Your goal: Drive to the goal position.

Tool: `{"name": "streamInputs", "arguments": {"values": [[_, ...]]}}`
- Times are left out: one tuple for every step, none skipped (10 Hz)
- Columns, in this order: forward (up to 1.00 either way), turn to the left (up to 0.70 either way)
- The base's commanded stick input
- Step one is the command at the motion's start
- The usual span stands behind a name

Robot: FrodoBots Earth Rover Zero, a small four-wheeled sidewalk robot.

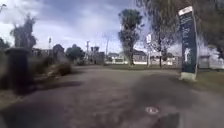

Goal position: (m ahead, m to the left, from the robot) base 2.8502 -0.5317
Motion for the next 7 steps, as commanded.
{"name": "streamInputs", "arguments": {"values": [[0.7, 0.0], [0.7, 0.05], [0.7, 0.1], [0.7, 0.15], [0.7, 0.13], [0.7, 0.12], [0.7, 0.09]]}}
